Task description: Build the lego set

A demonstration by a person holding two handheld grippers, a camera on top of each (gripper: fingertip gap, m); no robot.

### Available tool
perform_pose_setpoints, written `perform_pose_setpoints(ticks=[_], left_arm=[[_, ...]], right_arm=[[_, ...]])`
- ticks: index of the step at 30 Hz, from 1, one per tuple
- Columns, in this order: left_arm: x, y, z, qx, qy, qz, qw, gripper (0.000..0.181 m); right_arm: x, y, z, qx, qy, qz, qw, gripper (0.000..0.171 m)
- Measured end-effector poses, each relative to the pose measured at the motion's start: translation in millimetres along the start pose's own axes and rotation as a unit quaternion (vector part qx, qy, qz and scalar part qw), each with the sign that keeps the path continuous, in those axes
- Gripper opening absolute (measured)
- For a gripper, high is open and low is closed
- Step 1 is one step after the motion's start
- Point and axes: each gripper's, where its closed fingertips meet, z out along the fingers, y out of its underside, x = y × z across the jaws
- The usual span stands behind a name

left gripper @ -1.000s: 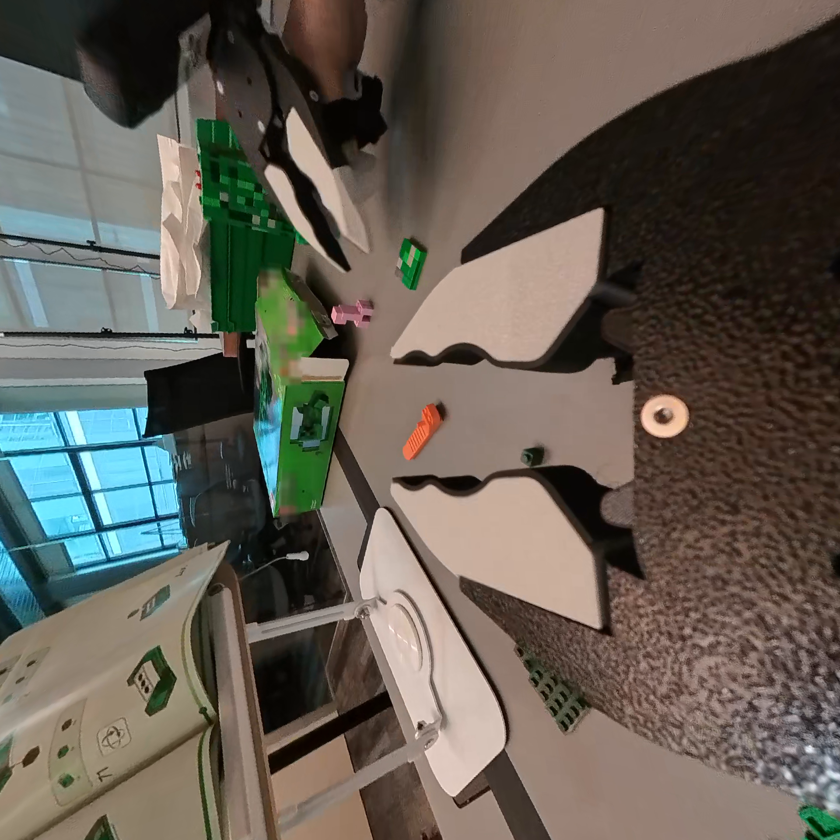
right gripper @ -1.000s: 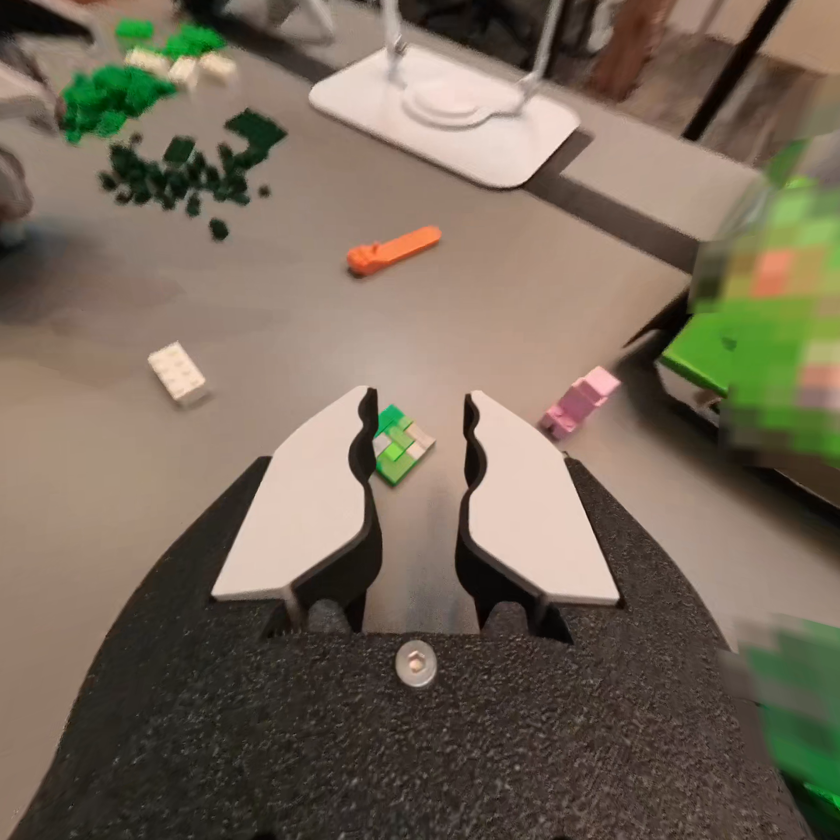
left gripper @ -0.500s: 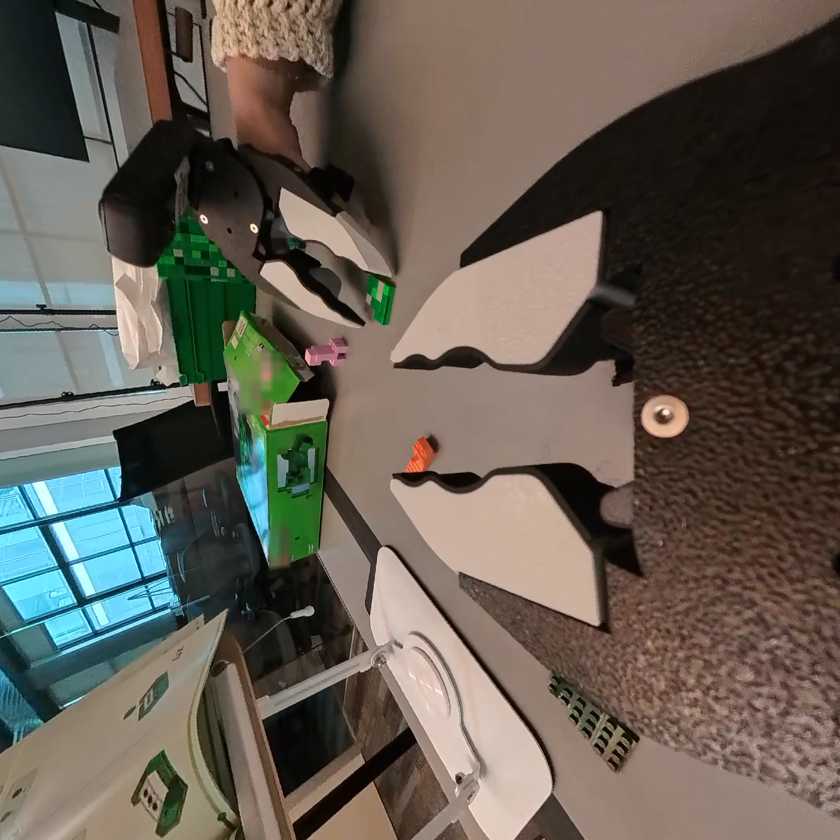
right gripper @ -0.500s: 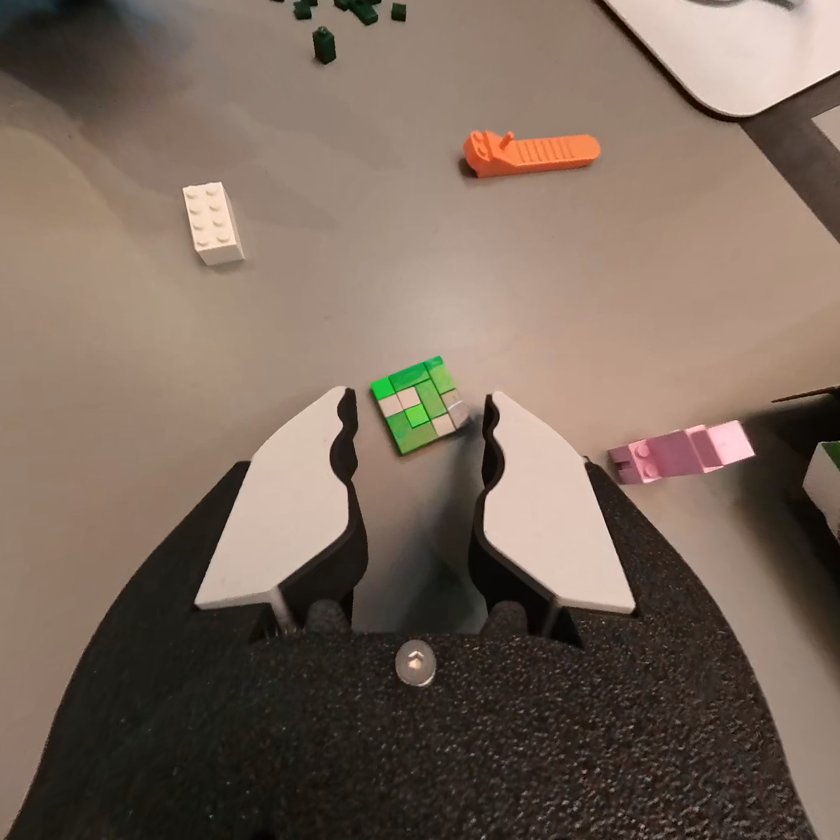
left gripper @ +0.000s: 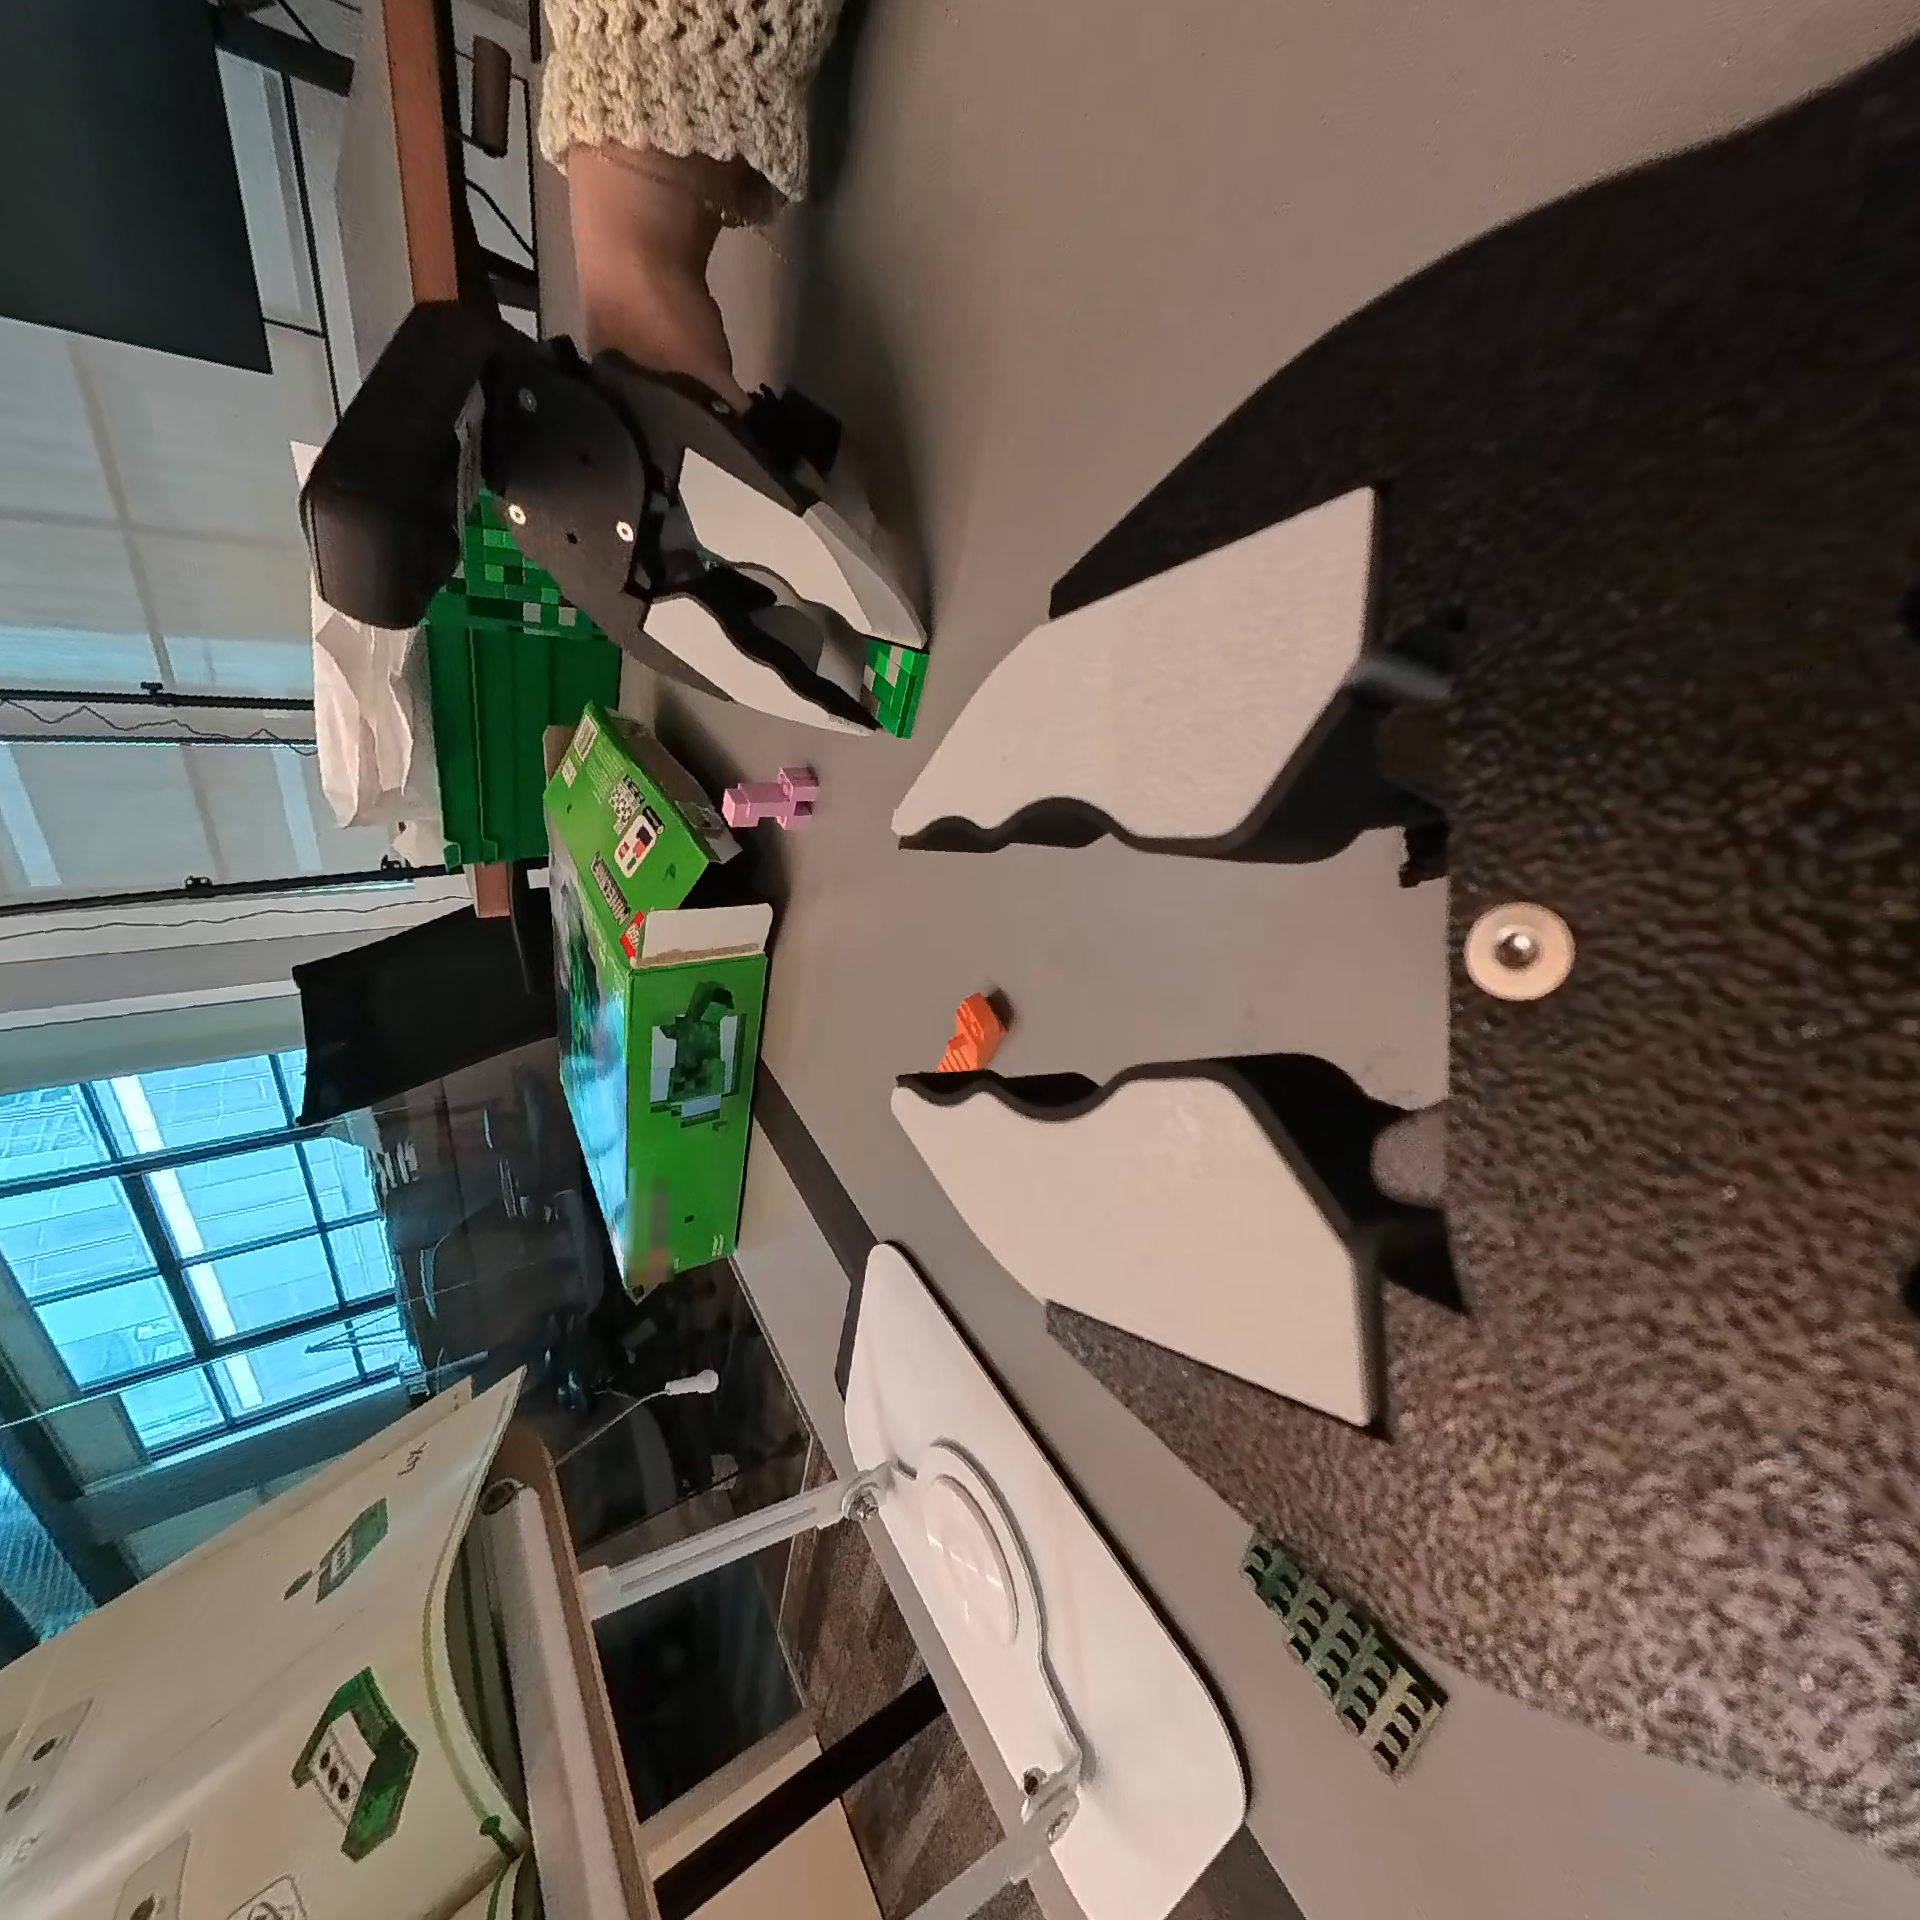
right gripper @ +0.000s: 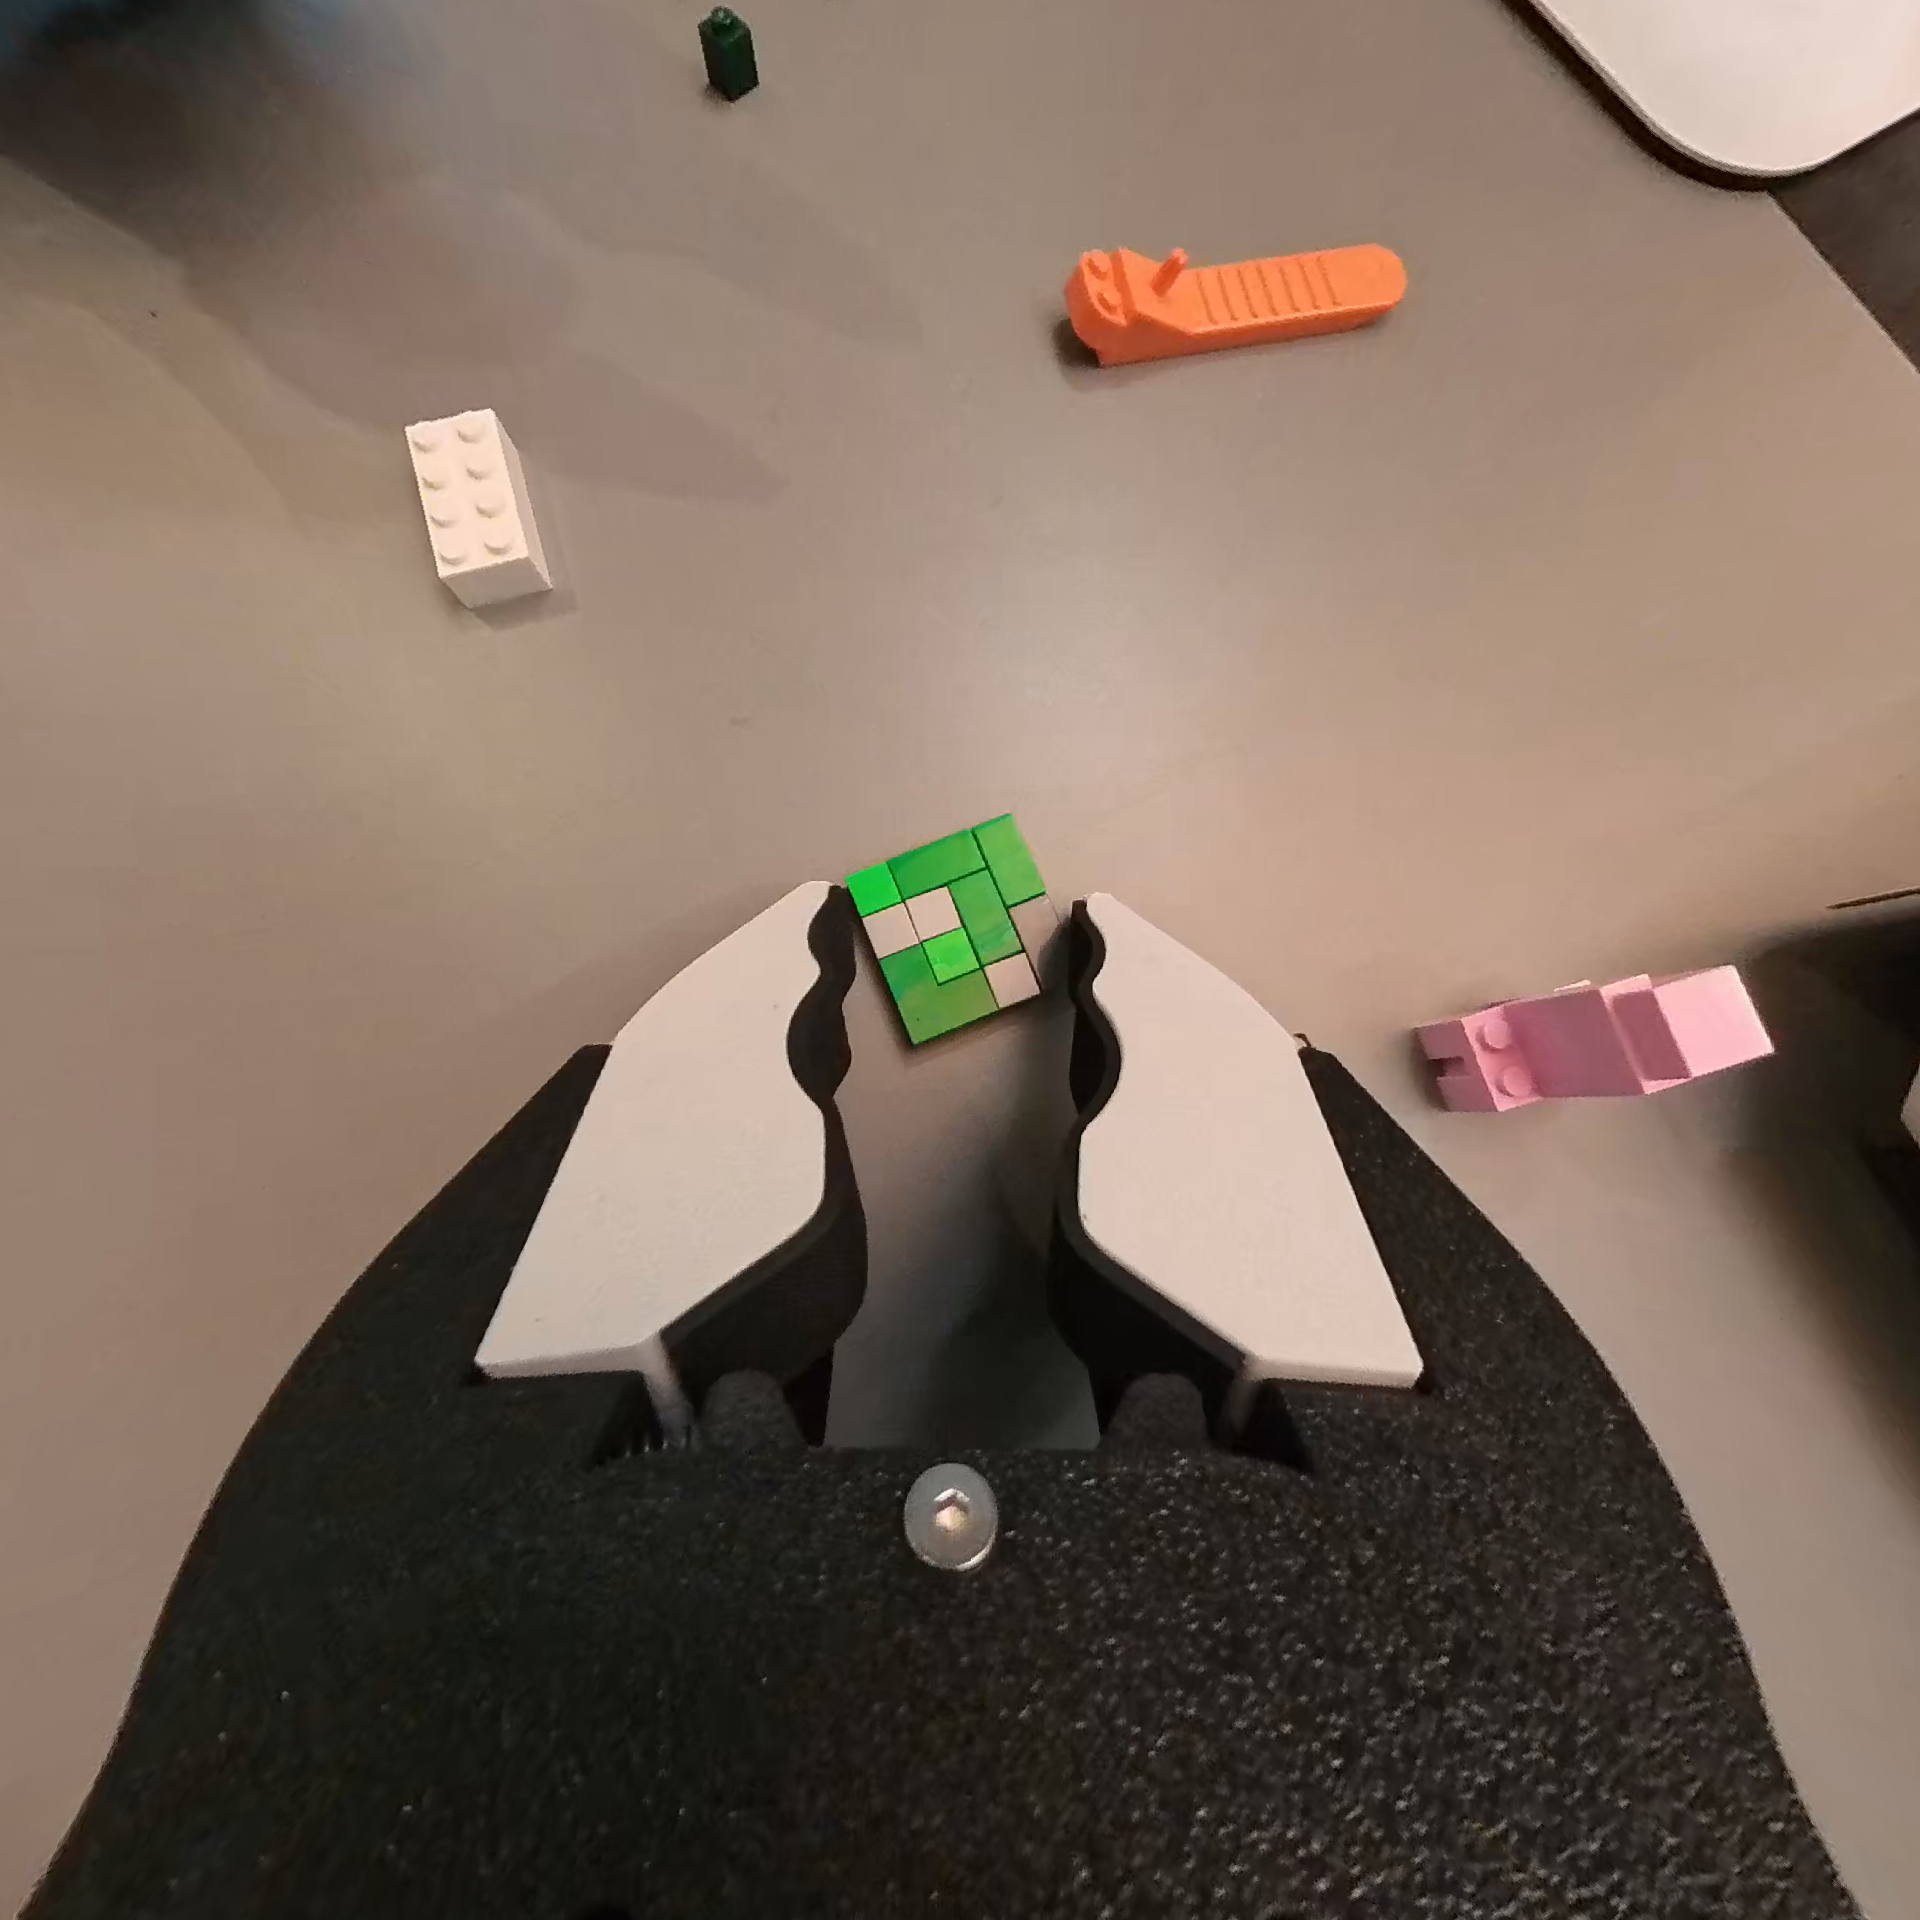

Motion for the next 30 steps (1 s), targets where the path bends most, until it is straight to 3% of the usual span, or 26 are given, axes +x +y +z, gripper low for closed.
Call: perform_pose_setpoints(ticks=[17,23,30], left_arm=[[1.3,0.9,0.7,-0.005,0.004,0.004,1.0,0.039],[29.4,23.7,9.6,-0.086,0.059,0.093,0.99,0.042],[57.7,54.0,13.7,-0.167,0.117,0.197,0.959,0.038]], right_arm=[[-14.0,-8.2,4.7,0.007,-0.008,-0.008,1.0,0.037],[-28.7,-19.4,8.8,0.018,-0.03,-0.019,0.999,0.037],[-50.3,-28.7,15.0,0.021,-0.062,-0.04,0.997,0.036]])
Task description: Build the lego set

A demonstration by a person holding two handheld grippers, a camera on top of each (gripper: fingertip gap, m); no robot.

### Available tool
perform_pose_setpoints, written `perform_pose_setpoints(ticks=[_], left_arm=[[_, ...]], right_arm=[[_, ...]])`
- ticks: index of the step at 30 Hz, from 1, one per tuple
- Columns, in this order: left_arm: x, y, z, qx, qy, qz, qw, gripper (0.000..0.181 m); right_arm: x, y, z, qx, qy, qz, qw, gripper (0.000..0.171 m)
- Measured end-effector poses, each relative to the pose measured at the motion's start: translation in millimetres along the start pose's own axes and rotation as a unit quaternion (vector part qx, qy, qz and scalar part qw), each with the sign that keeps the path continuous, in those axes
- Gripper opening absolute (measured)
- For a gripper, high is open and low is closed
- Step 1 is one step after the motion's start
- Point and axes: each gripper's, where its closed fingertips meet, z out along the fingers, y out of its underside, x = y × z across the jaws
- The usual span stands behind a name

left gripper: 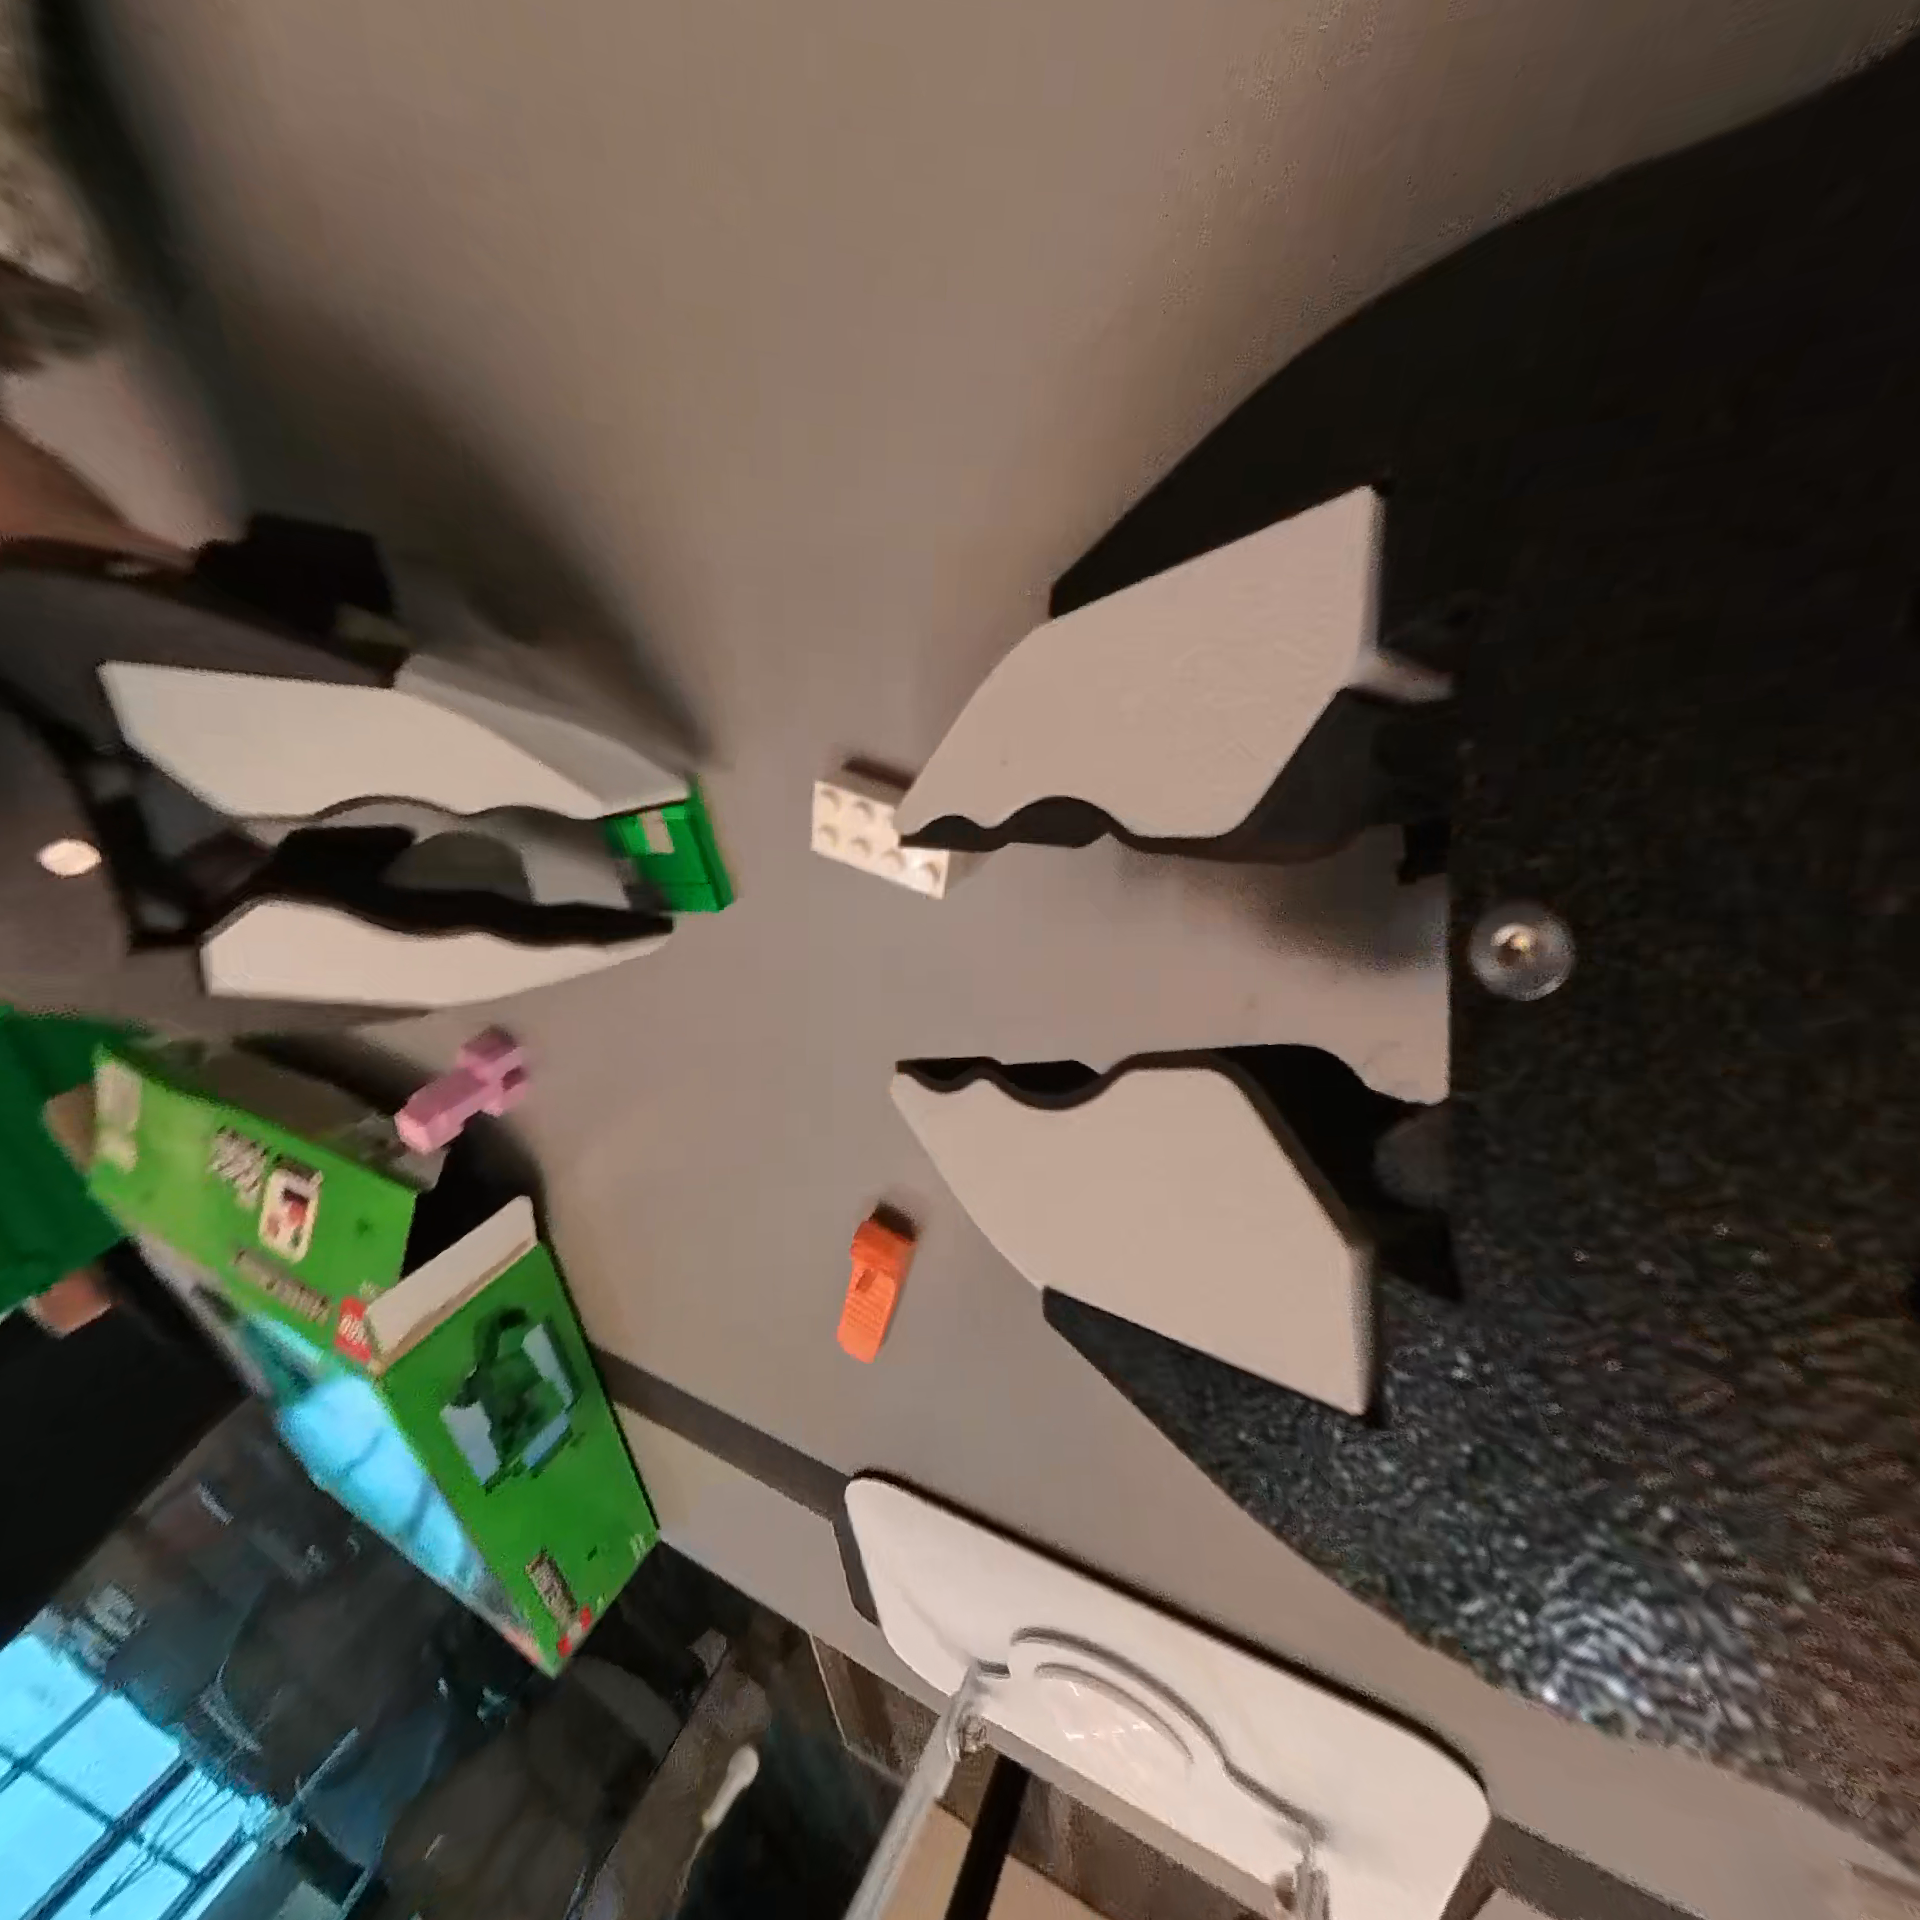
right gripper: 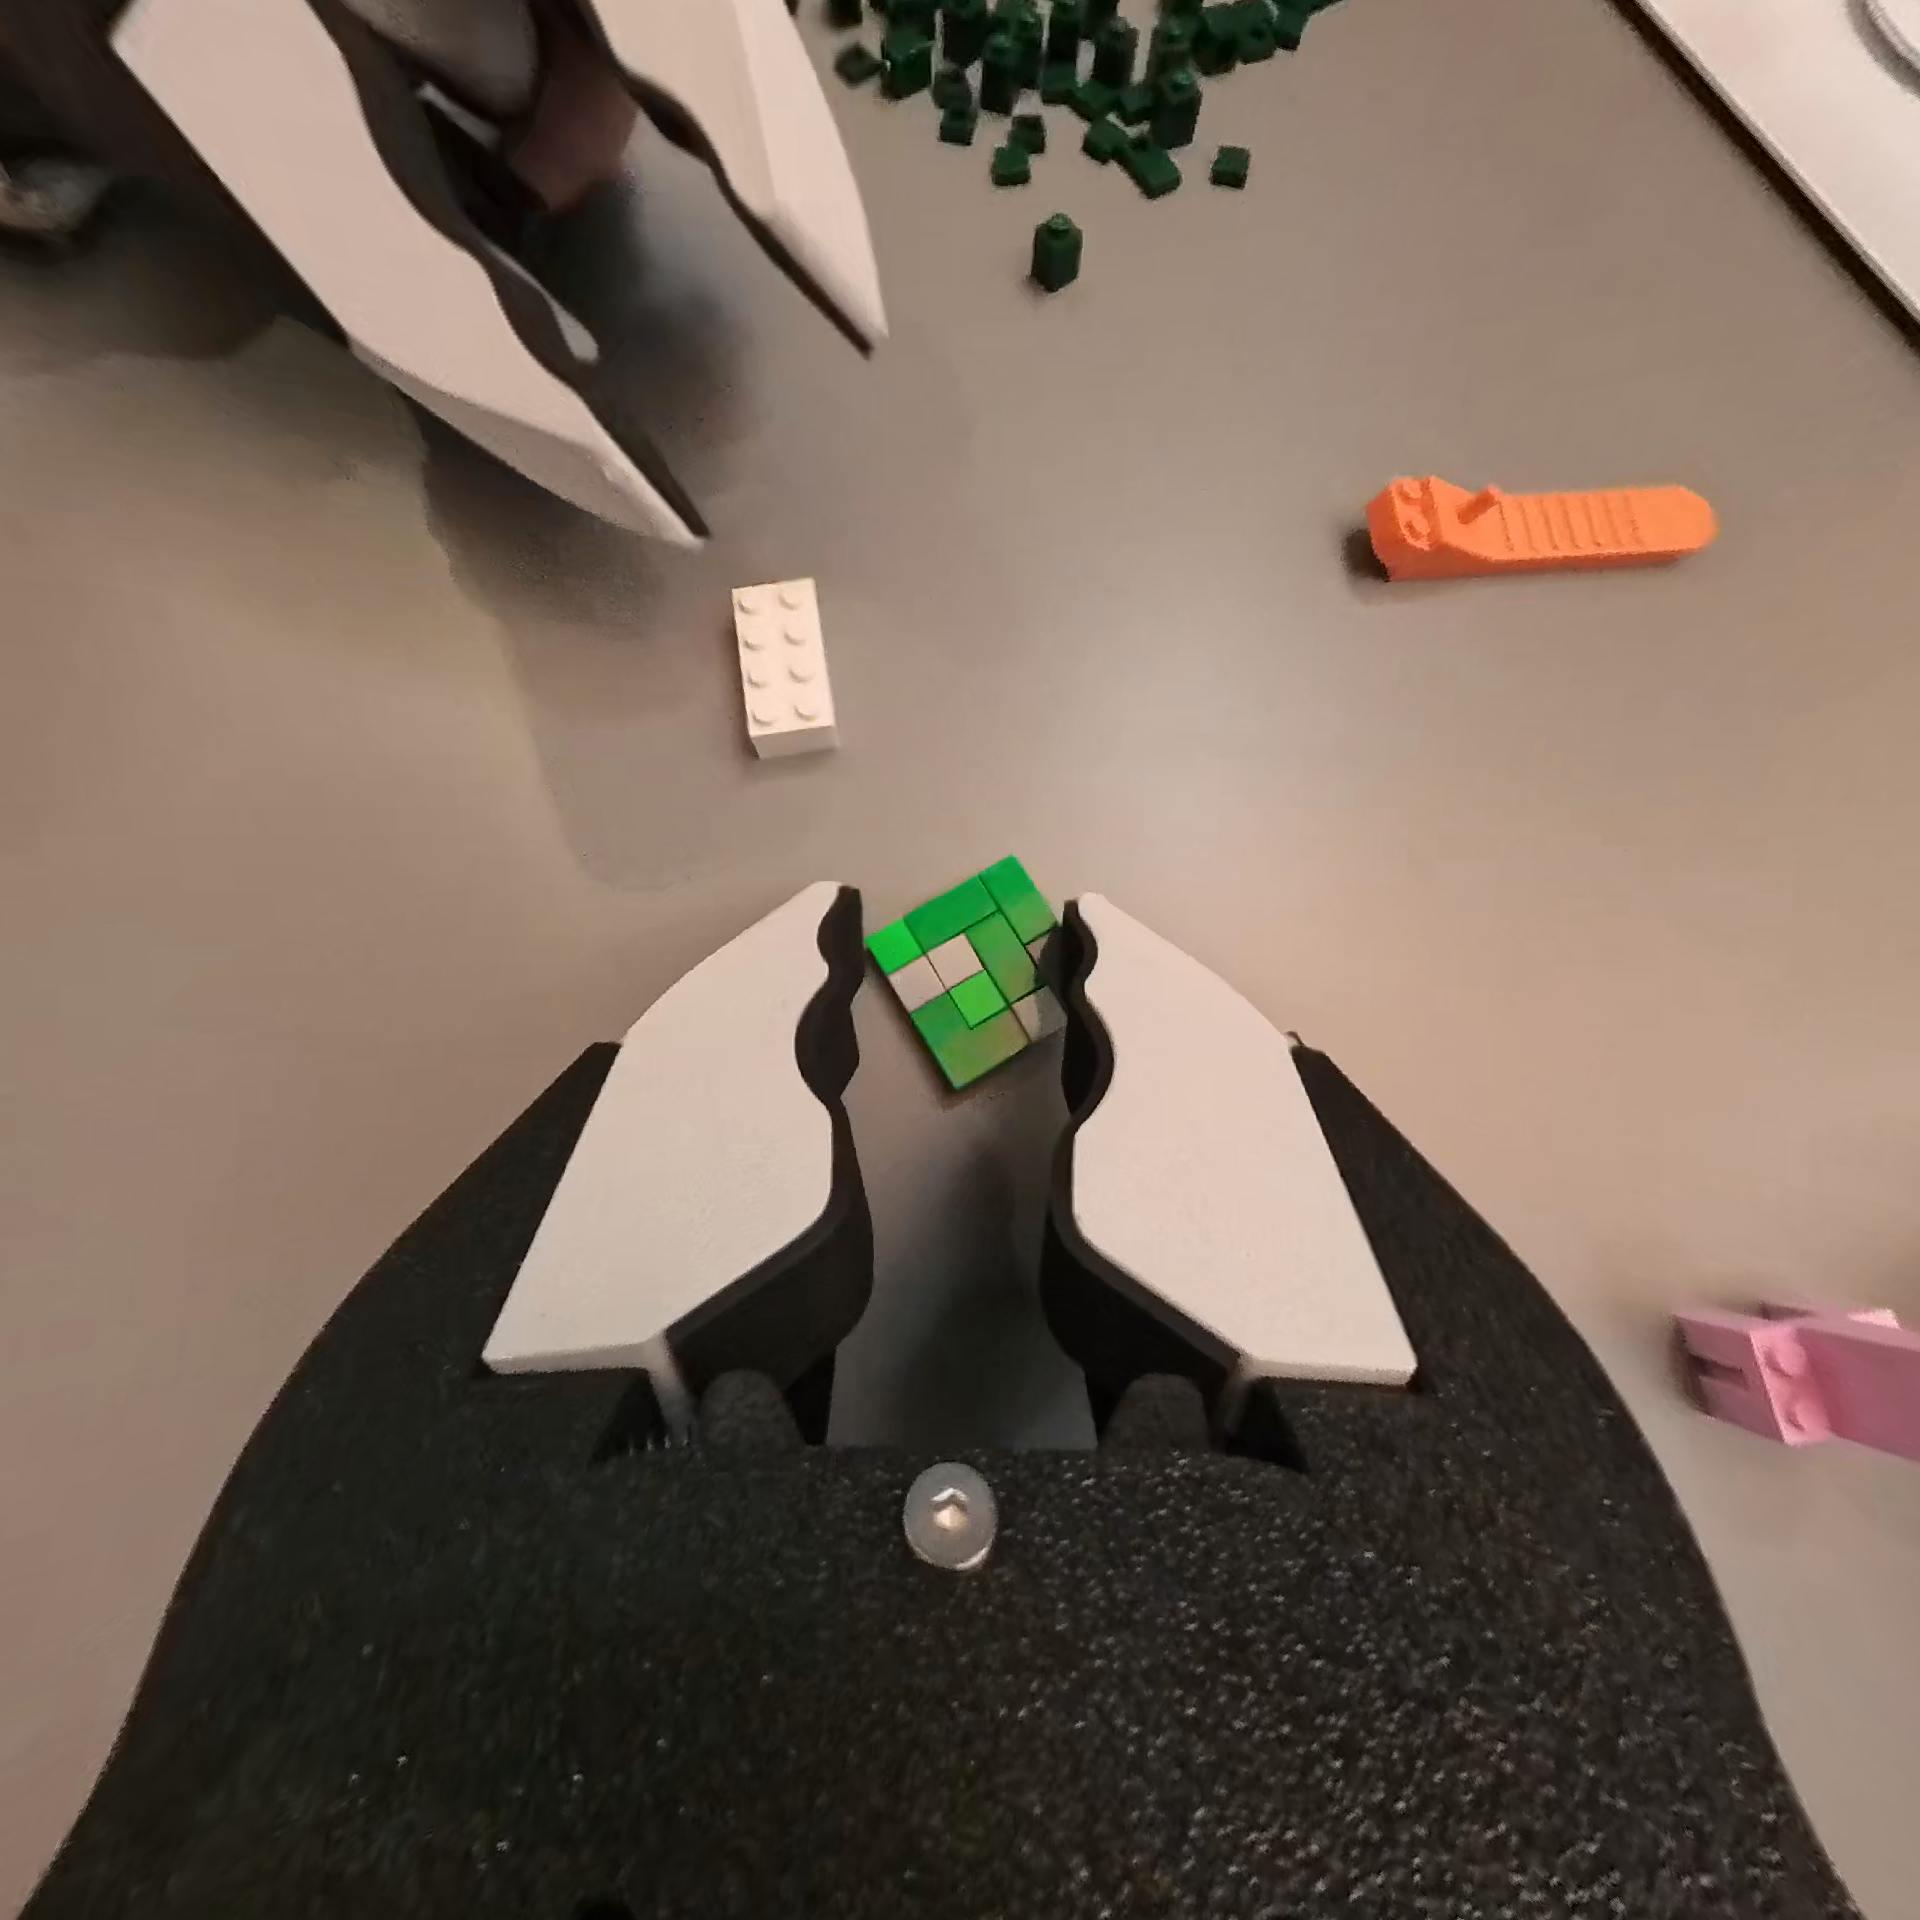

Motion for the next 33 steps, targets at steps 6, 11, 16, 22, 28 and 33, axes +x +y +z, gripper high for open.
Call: perform_pose_setpoints(ticks=[6,11,16,22,28,33], left_arm=[[13.8,4.2,7.1,-0.025,0.053,0.008,0.998,0.036],[18.0,4.5,12.0,-0.029,0.109,-0.014,0.993,0.03],[22.8,8.8,19.4,-0.052,0.147,-0.019,0.988,0.021],[24.6,9.0,19.2,-0.052,0.148,-0.011,0.988,0.014],[24.6,8.8,18.8,-0.05,0.141,-0.005,0.989,0.013],[19.0,11.1,20.0,-0.058,0.12,-0.012,0.991,0.013]], right_arm=[[7.5,0.8,-6.8,0.013,-0.012,-0.042,0.999,0.044],[4.1,9.2,-1.0,-0.023,-0.081,-0.049,0.995,0.053],[-2.9,9.5,-4.0,-0.02,-0.126,-0.049,0.991,0.055],[-3.2,10.8,-2.0,-0.012,-0.112,-0.092,0.989,0.049],[-1.3,10.1,-0.6,-0.009,-0.091,-0.095,0.991,0.037],[-0.8,9.4,0.3,-0.011,-0.069,-0.078,0.995,0.036]])
